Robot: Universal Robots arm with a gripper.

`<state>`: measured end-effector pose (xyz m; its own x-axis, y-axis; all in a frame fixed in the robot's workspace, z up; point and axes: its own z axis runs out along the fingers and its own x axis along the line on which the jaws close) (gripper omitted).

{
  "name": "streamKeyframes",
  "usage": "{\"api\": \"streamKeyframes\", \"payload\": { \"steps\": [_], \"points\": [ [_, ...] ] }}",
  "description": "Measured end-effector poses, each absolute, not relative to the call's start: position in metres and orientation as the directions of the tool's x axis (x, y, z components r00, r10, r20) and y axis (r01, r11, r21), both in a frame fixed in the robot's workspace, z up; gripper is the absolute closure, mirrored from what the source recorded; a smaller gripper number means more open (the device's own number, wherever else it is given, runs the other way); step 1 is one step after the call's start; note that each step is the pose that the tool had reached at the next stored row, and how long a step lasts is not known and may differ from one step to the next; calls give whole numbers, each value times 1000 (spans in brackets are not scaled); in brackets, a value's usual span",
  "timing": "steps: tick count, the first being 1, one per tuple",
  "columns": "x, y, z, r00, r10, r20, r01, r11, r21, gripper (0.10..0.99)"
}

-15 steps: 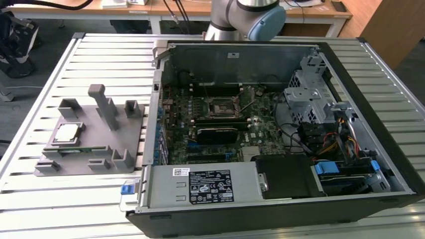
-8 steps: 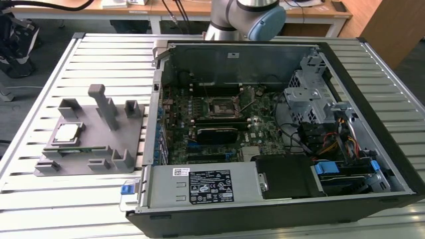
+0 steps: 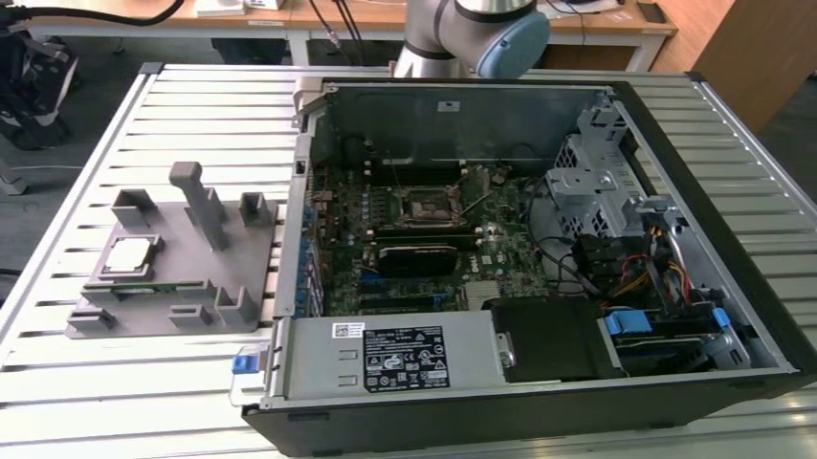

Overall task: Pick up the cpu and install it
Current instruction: 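Pick up the cpu and move it towards the insertion slot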

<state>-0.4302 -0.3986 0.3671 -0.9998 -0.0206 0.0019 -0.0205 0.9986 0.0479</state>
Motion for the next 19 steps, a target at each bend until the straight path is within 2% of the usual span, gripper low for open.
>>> {"api": "streamKeyframes", "payload": {
  "steps": [6, 7, 8, 10, 11, 14, 15, 16, 17, 19],
  "points": [
    [-430, -400, 364, -1000, -21, 2, -21, 998, 53, 973],
    [-430, -400, 363, -1000, -21, 2, -21, 998, 53, 918],
    [-430, -400, 363, -1000, -21, 2, -21, 998, 53, 918],
    [-430, -401, 361, -1000, -21, 2, -21, 998, 53, 796],
    [-430, -402, 360, -1000, -21, 1, -21, 998, 53, 796],
    [-430, -404, 355, -1000, -24, 5, -23, 998, 53, 620],
    [-430, -405, 353, -1000, -25, 7, -24, 998, 53, 620],
    [-430, -406, 351, -1000, -26, 8, -25, 998, 53, 561],
    [-430, -407, 349, -1000, -27, 10, -26, 998, 53, 561],
    [-430, -408, 346, -1000, -27, 11, -26, 998, 53, 447]
  ]
}}
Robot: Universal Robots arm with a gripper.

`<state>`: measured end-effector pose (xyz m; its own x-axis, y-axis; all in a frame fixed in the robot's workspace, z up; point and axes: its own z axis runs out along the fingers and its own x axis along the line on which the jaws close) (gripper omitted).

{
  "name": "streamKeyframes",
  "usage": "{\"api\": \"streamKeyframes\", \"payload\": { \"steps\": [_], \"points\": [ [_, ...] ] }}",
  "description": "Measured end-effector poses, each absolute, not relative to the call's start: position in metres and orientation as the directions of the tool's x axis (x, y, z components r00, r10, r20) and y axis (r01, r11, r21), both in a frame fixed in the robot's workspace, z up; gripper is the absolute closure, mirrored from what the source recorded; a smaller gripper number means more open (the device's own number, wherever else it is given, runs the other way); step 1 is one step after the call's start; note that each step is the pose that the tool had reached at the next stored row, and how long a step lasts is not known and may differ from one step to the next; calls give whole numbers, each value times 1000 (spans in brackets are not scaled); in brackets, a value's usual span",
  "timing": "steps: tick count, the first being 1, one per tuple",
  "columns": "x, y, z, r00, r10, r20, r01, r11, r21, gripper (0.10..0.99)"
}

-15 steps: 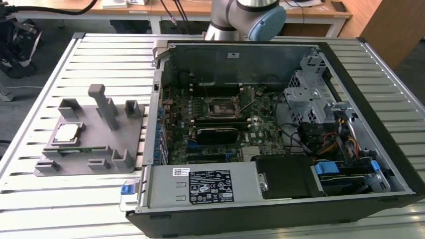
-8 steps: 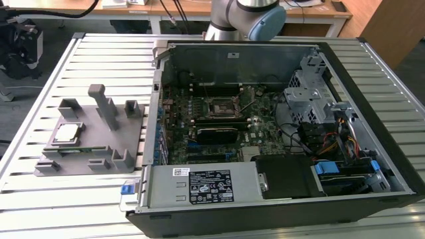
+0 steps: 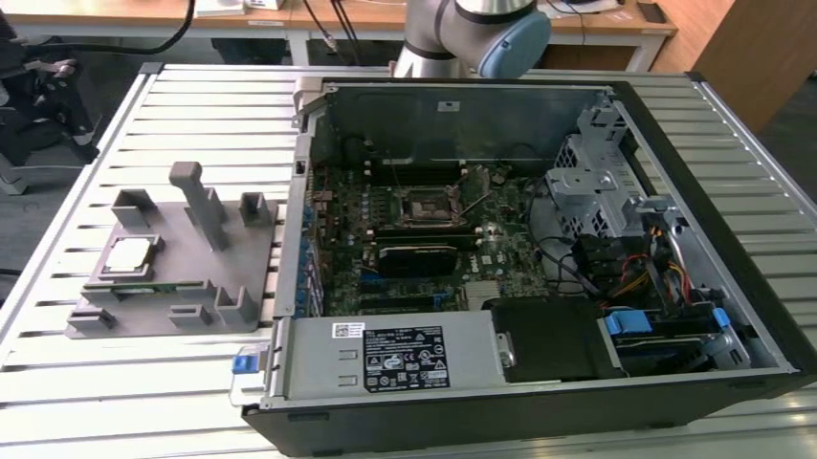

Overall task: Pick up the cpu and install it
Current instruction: 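Pick up the cpu and move it towards the insertion slot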

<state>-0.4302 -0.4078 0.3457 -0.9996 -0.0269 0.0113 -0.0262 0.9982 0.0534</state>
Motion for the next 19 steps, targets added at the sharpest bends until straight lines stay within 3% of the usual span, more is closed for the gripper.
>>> {"api": "streamKeyframes", "payload": {
  "steps": [2, 3, 19],
  "points": [
    [-430, -409, 343, -1000, -27, 11, -26, 998, 53, 447],
    [-430, -410, 342, -1000, -27, 12, -26, 998, 53, 380],
    [-430, -412, 325, -1000, -27, 11, -26, 998, 55, 380]
  ]
}}
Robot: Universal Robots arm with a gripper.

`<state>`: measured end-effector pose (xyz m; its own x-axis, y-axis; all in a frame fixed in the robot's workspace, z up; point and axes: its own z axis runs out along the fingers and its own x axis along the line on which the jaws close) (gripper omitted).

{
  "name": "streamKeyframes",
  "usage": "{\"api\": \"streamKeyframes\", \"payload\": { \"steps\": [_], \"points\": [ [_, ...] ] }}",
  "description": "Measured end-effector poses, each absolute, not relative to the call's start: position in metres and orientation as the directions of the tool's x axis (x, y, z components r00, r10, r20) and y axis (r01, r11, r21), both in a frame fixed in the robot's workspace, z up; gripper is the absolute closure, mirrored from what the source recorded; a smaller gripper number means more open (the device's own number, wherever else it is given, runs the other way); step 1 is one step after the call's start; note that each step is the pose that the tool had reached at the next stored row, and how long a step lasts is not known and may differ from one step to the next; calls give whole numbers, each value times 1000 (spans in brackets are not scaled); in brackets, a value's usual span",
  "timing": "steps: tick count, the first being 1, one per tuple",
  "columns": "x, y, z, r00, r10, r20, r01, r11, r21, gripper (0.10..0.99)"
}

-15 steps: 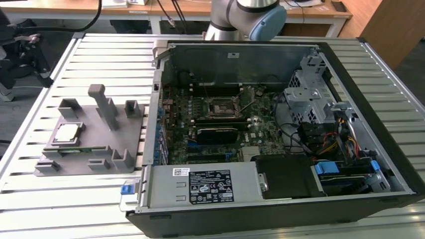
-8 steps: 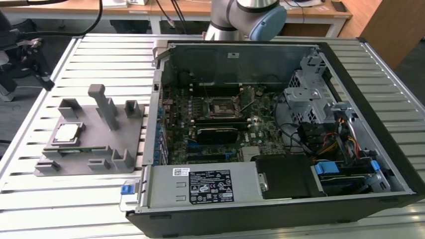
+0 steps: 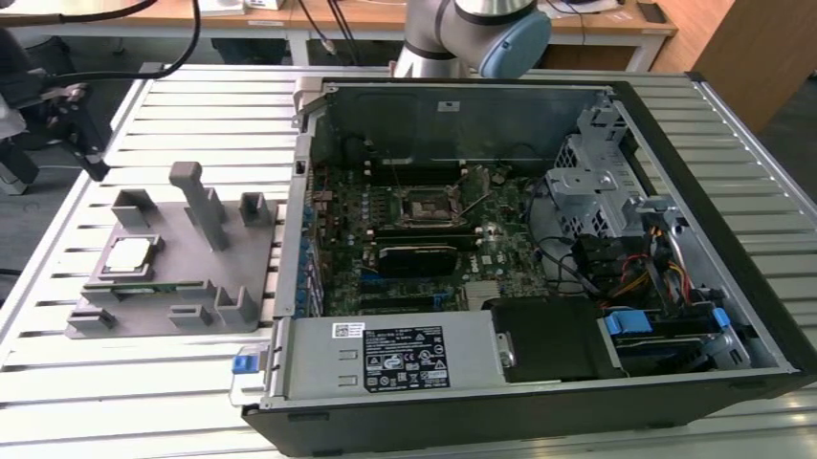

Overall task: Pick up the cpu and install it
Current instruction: 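Pick up the cpu and move it towards the insertion slot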

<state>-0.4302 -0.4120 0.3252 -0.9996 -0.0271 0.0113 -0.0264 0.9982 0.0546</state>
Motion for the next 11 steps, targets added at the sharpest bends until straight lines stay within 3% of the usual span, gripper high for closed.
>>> {"api": "streamKeyframes", "payload": {
  "steps": [11],
  "points": [
    [-430, -412, 315, -1000, -27, 11, -26, 998, 55, 380]
  ]
}}
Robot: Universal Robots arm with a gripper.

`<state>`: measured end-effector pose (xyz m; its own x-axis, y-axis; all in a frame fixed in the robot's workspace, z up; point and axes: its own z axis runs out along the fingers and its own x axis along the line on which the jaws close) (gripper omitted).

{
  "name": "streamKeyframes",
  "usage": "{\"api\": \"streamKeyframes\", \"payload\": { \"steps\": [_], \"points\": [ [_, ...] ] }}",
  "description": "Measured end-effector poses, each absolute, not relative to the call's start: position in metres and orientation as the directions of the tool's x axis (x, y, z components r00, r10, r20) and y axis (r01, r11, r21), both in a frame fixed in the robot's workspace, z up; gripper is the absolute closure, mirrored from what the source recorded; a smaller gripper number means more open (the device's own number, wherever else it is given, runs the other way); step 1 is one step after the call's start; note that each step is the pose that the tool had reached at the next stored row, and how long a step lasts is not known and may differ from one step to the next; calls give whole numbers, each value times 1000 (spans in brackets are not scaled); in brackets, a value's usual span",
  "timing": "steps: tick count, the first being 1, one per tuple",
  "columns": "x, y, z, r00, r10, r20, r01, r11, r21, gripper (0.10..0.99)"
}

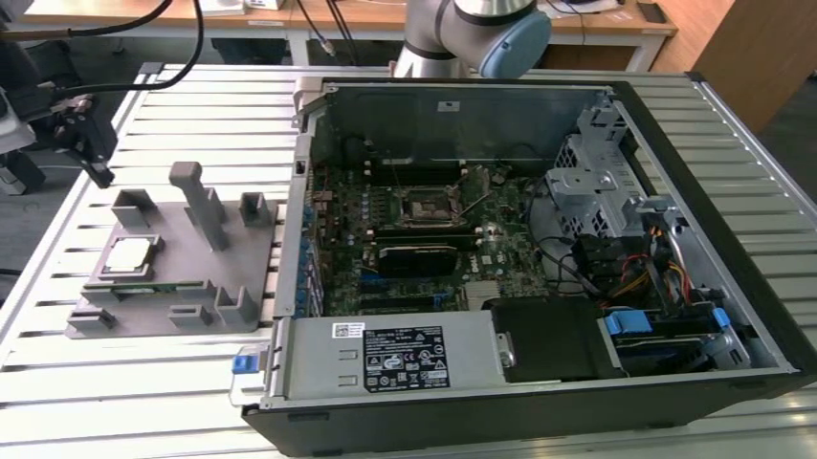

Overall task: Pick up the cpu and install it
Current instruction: 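Pick up the cpu and move it towards the insertion slot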

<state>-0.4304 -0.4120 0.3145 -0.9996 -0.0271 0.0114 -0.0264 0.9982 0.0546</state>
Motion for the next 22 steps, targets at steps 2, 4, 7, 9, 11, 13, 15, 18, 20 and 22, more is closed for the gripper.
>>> {"api": "streamKeyframes", "payload": {
  "steps": [2, 4, 7, 9, 11, 13, 15, 18, 20, 22],
  "points": [
    [-430, -412, 313, -1000, -27, 11, -26, 998, 55, 380],
    [-430, -412, 311, -1000, -27, 11, -26, 998, 55, 380],
    [-430, -412, 308, -1000, -27, 11, -26, 998, 55, 380],
    [-430, -412, 306, -1000, -27, 11, -26, 998, 55, 380],
    [-430, -412, 305, -1000, -27, 11, -26, 998, 55, 380],
    [-430, -412, 303, -1000, -27, 11, -26, 998, 55, 380],
    [-430, -412, 302, -1000, -27, 11, -26, 998, 55, 380],
    [-430, -412, 300, -1000, -27, 11, -26, 998, 55, 380],
    [-430, -412, 299, -1000, -27, 11, -26, 998, 55, 380],
    [-430, -412, 298, -1000, -27, 11, -26, 998, 55, 380]
  ]
}}
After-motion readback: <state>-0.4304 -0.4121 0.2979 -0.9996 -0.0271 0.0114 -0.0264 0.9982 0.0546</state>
